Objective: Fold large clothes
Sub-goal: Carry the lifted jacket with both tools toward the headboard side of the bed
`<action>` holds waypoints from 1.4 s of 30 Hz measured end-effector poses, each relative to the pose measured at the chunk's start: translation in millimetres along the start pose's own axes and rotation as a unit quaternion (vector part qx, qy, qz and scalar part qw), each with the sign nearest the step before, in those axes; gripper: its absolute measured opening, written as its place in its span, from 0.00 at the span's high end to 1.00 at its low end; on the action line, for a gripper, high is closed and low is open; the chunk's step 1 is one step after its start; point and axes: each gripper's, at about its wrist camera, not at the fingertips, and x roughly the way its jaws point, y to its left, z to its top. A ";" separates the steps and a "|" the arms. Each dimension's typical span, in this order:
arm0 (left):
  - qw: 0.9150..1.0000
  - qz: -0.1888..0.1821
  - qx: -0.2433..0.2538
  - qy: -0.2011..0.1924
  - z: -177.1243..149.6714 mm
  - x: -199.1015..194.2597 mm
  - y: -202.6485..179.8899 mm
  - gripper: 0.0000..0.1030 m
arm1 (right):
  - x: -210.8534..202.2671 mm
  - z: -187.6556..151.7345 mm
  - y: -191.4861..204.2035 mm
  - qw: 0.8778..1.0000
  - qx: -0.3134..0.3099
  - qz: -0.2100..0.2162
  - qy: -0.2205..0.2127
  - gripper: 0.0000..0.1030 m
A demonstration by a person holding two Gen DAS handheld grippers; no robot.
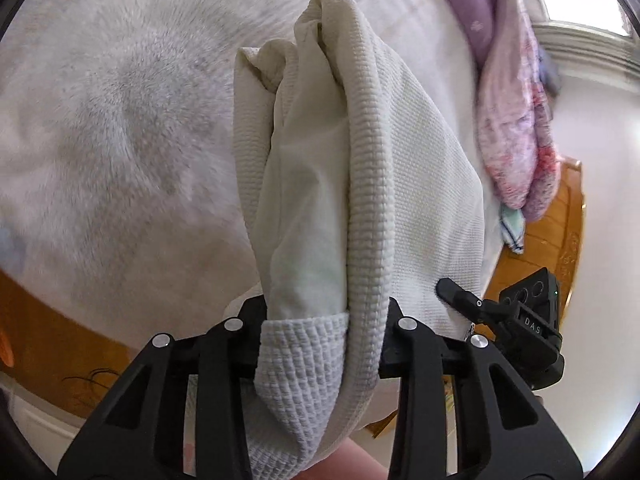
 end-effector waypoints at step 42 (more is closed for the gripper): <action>0.984 0.033 0.174 -0.013 -251.7 86.7 -221.9 0.67 | -248.2 -110.8 -141.7 0.991 -0.032 0.026 -0.127 0.70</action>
